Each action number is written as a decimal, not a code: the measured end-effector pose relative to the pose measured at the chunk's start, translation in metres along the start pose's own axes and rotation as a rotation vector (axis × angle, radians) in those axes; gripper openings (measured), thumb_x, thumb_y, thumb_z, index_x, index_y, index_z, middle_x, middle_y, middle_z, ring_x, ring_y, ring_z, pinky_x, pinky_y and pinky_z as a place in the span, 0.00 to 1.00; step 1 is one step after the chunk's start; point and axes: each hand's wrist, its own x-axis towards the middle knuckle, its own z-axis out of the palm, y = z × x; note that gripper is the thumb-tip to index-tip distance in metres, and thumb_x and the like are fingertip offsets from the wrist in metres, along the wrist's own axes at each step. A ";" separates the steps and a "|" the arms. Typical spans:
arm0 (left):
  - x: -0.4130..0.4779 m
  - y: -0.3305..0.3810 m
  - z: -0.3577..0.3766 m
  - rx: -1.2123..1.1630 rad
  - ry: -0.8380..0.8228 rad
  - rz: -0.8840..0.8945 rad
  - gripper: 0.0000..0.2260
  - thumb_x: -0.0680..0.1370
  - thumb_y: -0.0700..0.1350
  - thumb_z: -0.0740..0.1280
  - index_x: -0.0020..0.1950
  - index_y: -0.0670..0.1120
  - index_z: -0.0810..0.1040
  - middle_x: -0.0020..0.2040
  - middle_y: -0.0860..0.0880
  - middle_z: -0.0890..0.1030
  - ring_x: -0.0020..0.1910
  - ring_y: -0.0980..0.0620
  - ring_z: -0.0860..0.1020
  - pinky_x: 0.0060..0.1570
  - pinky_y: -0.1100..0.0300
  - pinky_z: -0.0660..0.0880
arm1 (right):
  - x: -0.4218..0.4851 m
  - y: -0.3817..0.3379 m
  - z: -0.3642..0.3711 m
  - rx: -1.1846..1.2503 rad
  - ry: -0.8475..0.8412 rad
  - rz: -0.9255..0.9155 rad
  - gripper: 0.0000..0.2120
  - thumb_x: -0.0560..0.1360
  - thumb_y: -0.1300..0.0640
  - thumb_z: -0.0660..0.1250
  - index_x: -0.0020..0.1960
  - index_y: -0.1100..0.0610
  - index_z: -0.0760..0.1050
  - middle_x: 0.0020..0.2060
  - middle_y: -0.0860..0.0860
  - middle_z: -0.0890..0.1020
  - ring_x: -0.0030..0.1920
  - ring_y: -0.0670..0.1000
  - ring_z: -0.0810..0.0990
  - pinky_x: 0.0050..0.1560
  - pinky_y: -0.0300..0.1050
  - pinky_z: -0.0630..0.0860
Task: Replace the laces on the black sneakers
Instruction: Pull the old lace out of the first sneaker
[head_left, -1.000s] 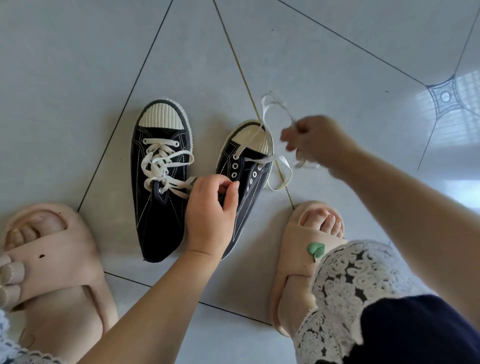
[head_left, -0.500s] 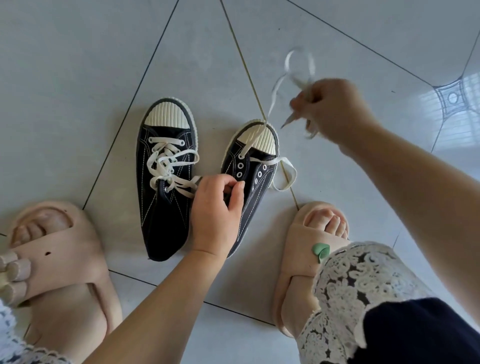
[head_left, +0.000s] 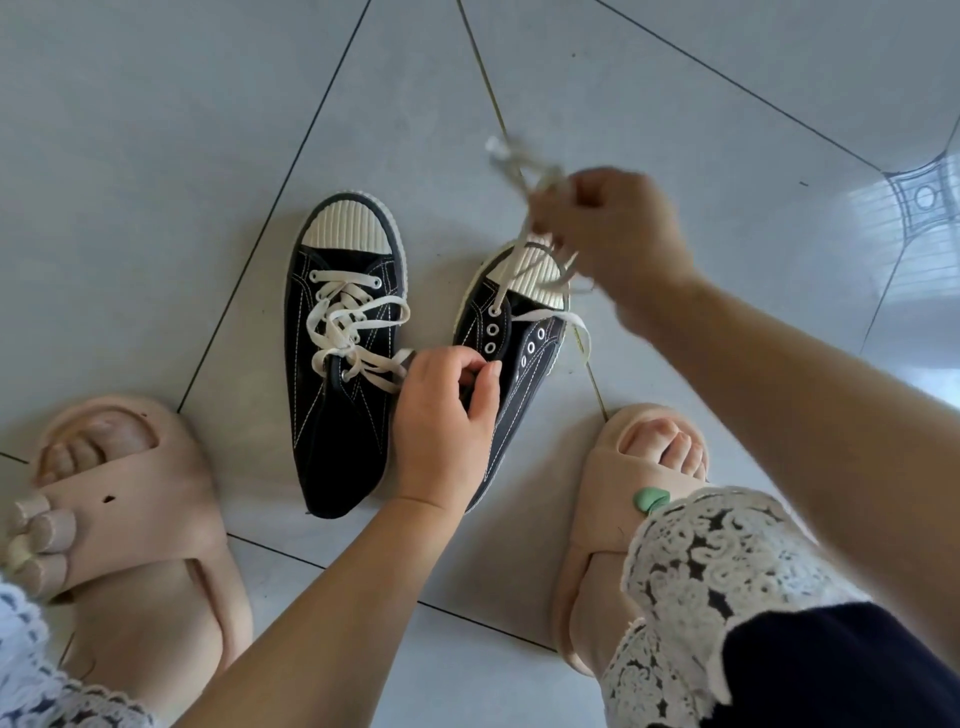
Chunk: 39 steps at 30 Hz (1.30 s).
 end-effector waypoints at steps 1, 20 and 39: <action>0.000 0.000 0.000 0.000 -0.003 -0.001 0.06 0.73 0.41 0.67 0.39 0.39 0.75 0.35 0.52 0.72 0.36 0.54 0.68 0.40 0.69 0.61 | 0.004 -0.005 -0.010 0.164 0.034 0.053 0.10 0.74 0.58 0.66 0.34 0.56 0.75 0.28 0.48 0.80 0.23 0.42 0.71 0.25 0.36 0.64; -0.002 -0.001 0.000 0.017 -0.018 0.016 0.05 0.73 0.40 0.67 0.39 0.39 0.76 0.34 0.45 0.76 0.37 0.55 0.67 0.40 0.68 0.61 | -0.017 0.029 0.005 -0.503 -0.252 -0.126 0.15 0.67 0.48 0.72 0.51 0.51 0.75 0.38 0.49 0.75 0.41 0.52 0.75 0.39 0.44 0.70; -0.001 0.005 -0.012 -0.020 0.078 -0.053 0.08 0.75 0.41 0.64 0.40 0.37 0.76 0.37 0.52 0.73 0.37 0.52 0.71 0.41 0.70 0.63 | -0.007 -0.004 -0.015 0.392 -0.156 0.086 0.10 0.71 0.68 0.67 0.34 0.55 0.75 0.22 0.44 0.75 0.23 0.41 0.71 0.27 0.35 0.67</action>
